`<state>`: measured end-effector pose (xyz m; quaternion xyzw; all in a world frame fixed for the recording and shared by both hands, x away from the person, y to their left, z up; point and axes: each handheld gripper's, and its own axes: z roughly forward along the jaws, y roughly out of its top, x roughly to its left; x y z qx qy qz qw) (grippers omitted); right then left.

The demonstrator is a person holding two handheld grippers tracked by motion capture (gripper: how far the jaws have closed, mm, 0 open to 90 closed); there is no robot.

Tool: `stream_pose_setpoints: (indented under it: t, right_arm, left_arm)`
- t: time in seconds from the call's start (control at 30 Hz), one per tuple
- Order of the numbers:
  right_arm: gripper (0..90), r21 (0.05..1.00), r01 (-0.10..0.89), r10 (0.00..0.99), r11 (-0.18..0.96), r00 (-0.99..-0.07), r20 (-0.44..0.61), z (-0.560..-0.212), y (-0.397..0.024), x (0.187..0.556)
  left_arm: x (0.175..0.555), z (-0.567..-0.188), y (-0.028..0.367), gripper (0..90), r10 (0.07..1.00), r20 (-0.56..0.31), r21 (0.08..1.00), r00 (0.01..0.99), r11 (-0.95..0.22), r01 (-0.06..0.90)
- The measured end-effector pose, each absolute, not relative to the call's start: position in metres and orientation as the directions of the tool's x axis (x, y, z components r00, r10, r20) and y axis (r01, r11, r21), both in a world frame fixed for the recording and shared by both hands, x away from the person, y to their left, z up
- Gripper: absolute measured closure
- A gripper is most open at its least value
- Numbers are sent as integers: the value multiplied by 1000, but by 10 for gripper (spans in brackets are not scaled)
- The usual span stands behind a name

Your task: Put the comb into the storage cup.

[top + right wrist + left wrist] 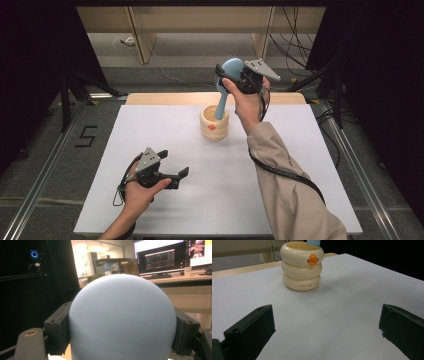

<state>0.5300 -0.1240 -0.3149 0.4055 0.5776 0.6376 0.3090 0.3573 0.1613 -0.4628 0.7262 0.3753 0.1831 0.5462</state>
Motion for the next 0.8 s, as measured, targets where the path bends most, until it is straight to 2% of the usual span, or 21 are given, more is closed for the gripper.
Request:
stream_pose_setpoints:
  t: [0.8]
  right_arm:
    - [208, 988, 68, 864, -142, -479, 157, -317, -122, 533]
  left_arm:
    - [357, -463, 161, 0, 744, -145, 931, 652, -121, 345]
